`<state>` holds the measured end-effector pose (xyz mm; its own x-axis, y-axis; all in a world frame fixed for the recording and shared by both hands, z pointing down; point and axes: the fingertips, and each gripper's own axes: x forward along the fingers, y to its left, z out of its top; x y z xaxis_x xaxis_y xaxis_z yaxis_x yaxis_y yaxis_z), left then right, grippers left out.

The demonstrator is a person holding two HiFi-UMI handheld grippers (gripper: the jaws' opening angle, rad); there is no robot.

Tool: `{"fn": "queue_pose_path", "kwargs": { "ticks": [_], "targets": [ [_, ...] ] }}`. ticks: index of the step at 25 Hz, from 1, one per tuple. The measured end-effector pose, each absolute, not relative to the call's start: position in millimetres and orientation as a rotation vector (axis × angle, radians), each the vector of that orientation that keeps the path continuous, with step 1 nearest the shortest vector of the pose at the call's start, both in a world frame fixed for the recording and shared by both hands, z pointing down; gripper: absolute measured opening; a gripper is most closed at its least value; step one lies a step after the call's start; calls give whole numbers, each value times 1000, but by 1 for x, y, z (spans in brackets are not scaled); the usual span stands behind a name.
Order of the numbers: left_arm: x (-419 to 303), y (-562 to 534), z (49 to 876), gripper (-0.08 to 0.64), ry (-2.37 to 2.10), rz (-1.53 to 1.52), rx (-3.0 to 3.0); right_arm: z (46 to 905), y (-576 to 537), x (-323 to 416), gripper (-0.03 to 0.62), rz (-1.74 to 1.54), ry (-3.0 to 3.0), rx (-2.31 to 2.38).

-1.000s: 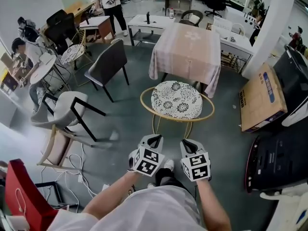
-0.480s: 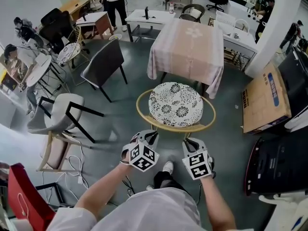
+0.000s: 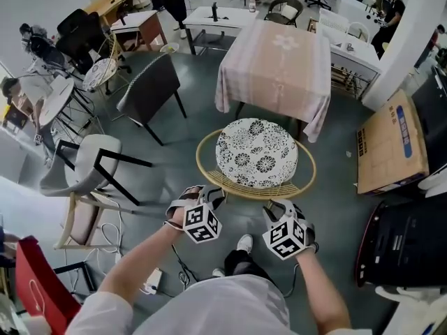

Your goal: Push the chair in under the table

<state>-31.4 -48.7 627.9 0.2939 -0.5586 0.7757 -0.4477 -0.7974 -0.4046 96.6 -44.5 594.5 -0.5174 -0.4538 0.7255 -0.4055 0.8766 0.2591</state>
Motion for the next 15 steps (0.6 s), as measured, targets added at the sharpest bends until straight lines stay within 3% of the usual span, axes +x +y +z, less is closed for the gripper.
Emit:
{"fn": "queue_pose_path", "kwargs": {
  "ticks": [15],
  "targets": [
    [-44, -79, 669, 124, 794, -1765, -2255, 640, -61, 90, 86, -335, -2035, 321]
  ]
}}
